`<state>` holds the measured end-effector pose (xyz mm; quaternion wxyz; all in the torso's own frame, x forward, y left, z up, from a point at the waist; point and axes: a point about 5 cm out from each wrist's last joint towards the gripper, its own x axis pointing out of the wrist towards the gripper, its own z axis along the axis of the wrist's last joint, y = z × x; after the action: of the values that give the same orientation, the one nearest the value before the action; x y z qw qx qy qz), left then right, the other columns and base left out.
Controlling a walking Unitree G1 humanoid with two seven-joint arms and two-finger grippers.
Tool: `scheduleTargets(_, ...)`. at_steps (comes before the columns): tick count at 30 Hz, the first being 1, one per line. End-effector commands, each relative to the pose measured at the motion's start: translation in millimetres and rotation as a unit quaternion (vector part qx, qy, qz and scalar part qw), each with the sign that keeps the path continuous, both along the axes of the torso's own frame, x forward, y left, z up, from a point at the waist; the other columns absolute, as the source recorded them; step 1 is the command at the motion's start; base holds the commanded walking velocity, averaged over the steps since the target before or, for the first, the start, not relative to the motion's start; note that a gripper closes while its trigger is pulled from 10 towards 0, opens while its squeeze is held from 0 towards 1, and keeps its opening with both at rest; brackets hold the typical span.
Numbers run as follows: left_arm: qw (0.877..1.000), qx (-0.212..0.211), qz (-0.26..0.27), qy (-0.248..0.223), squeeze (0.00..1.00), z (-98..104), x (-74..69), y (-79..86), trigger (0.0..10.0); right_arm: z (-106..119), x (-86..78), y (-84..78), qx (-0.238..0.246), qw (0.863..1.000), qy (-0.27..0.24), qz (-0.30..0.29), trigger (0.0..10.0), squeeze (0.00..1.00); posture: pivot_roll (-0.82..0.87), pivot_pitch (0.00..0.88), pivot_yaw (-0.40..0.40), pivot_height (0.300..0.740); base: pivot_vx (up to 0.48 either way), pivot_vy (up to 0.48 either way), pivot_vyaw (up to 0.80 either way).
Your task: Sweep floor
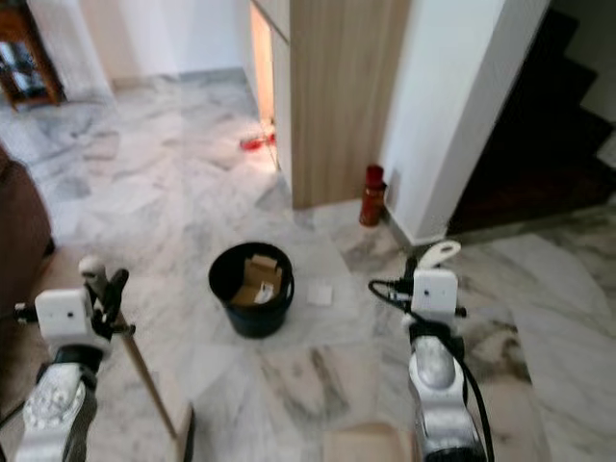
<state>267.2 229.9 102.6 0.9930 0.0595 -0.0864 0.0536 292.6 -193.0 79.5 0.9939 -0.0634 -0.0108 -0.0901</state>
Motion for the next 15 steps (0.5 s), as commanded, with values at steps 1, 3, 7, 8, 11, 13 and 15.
scheduleTargets(1,1.0,-0.001,-0.023,-0.016,0.0,10,6.9,-5.4,10.0,9,4.4,0.6,-0.005,1.0,-0.018,0.004,10.0,0.0,0.04,0.0,0.052,0.74,0.0,0.0,-0.8)
scheduleTargets(3,0.999,0.002,-0.033,-0.01,0.0,9,7.8,-7.2,10.0,8,5.3,3.1,-0.01,1.0,-0.018,0.005,10.0,0.0,0.04,0.0,0.062,0.74,0.0,0.0,-0.8)
scheduleTargets(7,1.0,-0.005,-0.028,-0.008,0.0,7,8.3,-5.2,10.0,8,6.4,8.1,-0.022,0.999,-0.023,0.012,10.0,0.0,0.02,0.0,0.07,0.74,0.0,0.0,-0.8)
scheduleTargets(8,1.0,-0.005,-0.028,-0.008,0.0,7,8.3,-5.2,10.0,8,6.4,8.1,-0.022,0.999,-0.023,0.012,10.0,0.0,0.02,0.0,0.07,0.74,0.0,0.0,-0.8)
scheduleTargets(11,1.0,-0.012,-0.027,-0.009,0.0,7,10.8,-4.4,10.0,7,8.7,8.8,-0.03,0.999,-0.025,0.007,10.0,0.0,0.01,0.0,0.077,0.74,0.0,0.0,-0.8)
scheduleTargets(13,0.999,-0.015,-0.028,-0.012,0.0,8,17.3,-5.5,10.0,8,12.6,10.2,-0.025,0.999,-0.035,0.005,10.0,0.0,-0.02,0.0,0.088,0.74,0.0,0.0,-0.8)
scheduleTargets(15,0.999,-0.015,-0.033,-0.016,0.0,10,21.7,-8.8,10.0,11,14.1,8.3,-0.026,0.999,-0.042,0.001,10.0,0.0,-0.05,0.0,0.087,0.74,0.0,0.0,-0.8)
